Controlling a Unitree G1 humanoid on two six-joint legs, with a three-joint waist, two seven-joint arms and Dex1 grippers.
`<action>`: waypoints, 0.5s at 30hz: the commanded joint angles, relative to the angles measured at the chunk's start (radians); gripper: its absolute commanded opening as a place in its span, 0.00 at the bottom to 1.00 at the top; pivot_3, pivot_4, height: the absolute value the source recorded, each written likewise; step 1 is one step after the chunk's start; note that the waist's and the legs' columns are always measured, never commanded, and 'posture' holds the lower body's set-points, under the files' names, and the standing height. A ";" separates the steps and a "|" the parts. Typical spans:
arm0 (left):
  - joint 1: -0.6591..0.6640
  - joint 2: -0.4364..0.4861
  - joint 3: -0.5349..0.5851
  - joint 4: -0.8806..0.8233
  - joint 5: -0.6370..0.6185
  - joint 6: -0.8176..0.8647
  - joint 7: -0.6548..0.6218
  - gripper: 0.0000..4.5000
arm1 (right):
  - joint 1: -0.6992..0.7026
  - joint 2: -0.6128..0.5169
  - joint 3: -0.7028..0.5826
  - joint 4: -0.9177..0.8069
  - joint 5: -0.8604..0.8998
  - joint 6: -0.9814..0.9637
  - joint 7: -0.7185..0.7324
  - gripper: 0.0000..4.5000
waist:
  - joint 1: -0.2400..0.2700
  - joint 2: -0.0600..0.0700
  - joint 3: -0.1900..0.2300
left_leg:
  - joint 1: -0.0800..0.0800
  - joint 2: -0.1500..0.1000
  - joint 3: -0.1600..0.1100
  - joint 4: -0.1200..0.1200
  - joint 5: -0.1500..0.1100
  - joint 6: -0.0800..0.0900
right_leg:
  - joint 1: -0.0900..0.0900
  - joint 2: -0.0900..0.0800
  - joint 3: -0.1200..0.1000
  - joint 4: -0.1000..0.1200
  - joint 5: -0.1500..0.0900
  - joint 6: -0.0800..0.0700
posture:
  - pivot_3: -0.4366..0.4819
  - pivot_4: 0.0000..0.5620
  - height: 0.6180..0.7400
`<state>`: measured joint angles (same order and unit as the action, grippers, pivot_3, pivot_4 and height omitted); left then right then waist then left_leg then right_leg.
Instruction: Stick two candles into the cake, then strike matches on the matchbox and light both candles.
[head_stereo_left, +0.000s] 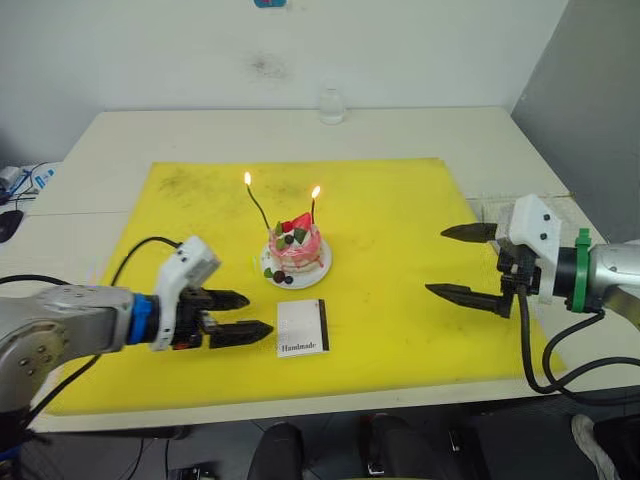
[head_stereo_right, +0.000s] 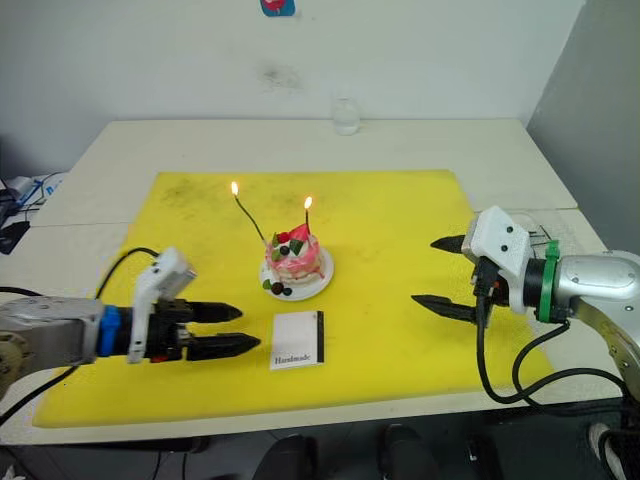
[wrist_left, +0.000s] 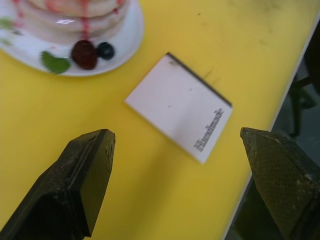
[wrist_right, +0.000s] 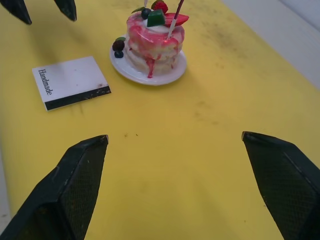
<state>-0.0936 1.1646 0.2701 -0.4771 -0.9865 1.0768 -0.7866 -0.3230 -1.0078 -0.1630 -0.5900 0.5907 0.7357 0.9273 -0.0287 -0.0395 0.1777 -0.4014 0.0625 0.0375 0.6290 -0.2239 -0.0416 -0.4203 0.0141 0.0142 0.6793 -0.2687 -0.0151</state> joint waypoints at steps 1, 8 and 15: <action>0.119 0.024 0.143 0.049 0.240 -0.278 -0.117 0.99 | 0.009 -0.055 -0.106 0.036 -0.013 -0.083 0.068 1.00 | 0.000 0.001 0.001 | 0.000 0.000 0.001 0.000 0.000 0.000 | 0.000 0.000 0.000 0.000 0.000 0.000 | 0.48 0.27 0.96; 0.246 -0.009 0.259 0.232 0.492 -0.588 -0.202 0.99 | 0.097 -0.163 -0.268 0.153 -0.051 -0.236 0.253 1.00 | 0.002 0.002 0.001 | 0.000 0.001 0.001 -0.001 0.000 0.000 | 0.000 -0.001 -0.001 0.000 -0.003 -0.005 | 0.48 0.27 0.96; 0.332 -0.050 0.320 0.243 0.538 -0.630 -0.266 0.99 | 0.193 -0.209 -0.347 0.184 -0.041 -0.234 0.358 1.00 | 0.001 0.002 0.001 | 0.000 0.003 0.003 -0.002 0.000 0.000 | 0.000 -0.002 -0.001 0.000 -0.003 -0.004 | 0.48 0.27 0.96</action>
<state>0.2383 1.1110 0.5331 -0.2242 -0.4568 0.4555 -1.0423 -0.1250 -1.2026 -0.4715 -0.4000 0.5347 0.5133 1.2765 -0.0278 -0.0377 0.1788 -0.4009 0.0654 0.0402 0.6274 -0.2244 -0.0412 -0.4207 0.0118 0.0135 0.6801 -0.2718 -0.0193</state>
